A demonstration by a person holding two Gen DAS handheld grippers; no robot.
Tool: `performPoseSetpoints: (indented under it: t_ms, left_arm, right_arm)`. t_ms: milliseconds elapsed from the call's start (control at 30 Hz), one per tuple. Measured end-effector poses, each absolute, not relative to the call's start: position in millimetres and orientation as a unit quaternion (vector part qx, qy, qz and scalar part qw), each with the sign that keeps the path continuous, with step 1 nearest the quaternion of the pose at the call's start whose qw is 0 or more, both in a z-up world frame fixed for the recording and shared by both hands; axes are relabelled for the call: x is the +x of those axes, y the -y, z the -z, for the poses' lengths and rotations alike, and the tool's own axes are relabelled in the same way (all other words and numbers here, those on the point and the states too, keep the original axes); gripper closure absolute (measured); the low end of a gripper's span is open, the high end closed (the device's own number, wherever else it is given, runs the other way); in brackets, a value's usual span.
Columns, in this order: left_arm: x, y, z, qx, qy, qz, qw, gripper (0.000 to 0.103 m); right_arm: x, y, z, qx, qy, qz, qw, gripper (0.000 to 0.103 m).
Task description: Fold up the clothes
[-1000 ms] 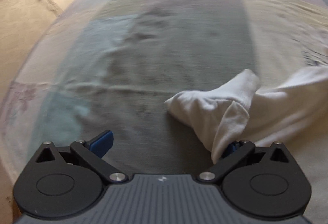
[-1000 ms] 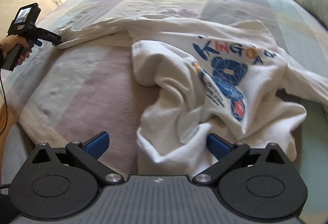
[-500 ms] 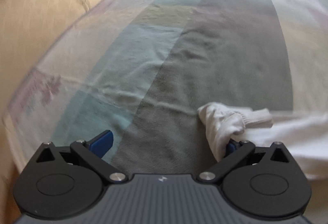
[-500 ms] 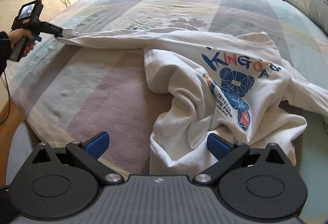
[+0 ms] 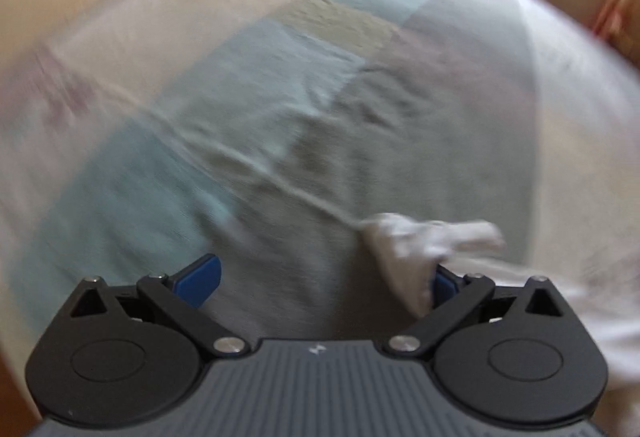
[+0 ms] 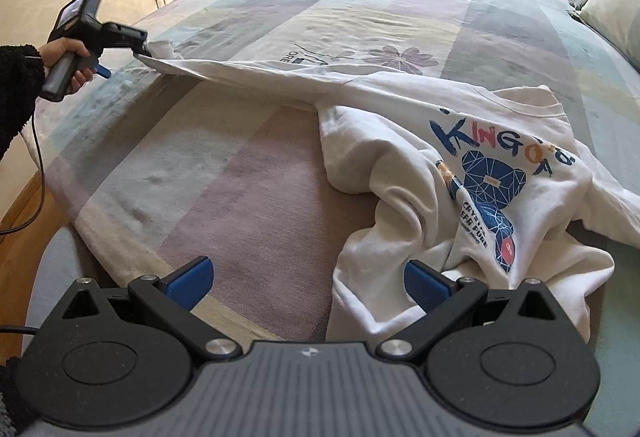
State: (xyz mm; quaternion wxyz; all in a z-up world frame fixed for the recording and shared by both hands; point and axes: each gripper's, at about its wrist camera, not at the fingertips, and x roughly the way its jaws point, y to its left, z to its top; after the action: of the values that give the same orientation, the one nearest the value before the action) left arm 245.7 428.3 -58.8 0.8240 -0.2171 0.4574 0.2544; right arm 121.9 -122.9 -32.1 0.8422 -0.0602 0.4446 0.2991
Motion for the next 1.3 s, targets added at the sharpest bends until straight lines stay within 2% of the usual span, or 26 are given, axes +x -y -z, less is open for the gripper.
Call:
performPoseSetpoints:
  t_ms: [267,467,600,700,900,1067,1200,1300]
  left_arm:
    - [242.0,-411.4,59.2,-0.148,-0.495,-0.246,0.82,0.002]
    - [223.6,-421.6,42.2,-0.246,-0.439,-0.231,0.832,0.002]
    - [232.8,-397.0,28.2,-0.185,-0.442,-0.233,0.846,0.002]
    - [245.1,-372.8,23.0,-0.206,-0.432,-0.162,0.863,0.002]
    - [281.5,-330.2,63.3,-0.24,-0.48,-0.063,0.842,0.002]
    - [285.4,-335.1,91.5,-0.213,-0.496,-0.129,0.832,0.003]
    - [268.9,-346.5,75.5,-0.171,-0.473,-0.196,0.842,0.003]
    - [270.3,-327.0,67.4,-0.151,-0.468,-0.181,0.852,0.003]
  right_arm:
    - [119.8,124.2,30.6,-0.059,-0.442,-0.298,0.844,0.0]
    - [117.5,124.2,30.3,-0.056,-0.44,-0.301,0.845,0.0]
    - [115.5,122.6,29.5,-0.056,-0.438,-0.302,0.845,0.0]
    - [115.7,121.4,30.6,-0.056,-0.441,-0.301,0.844,0.0]
    - [115.4,117.7,34.4,-0.062,-0.448,-0.295,0.842,0.0]
    - [118.5,125.8,35.7,-0.061,-0.453,-0.283,0.843,0.0]
    - [122.9,130.6,37.7,-0.052,-0.453,-0.282,0.844,0.0]
    - [125.2,128.1,40.7,-0.05,-0.455,-0.287,0.842,0.0]
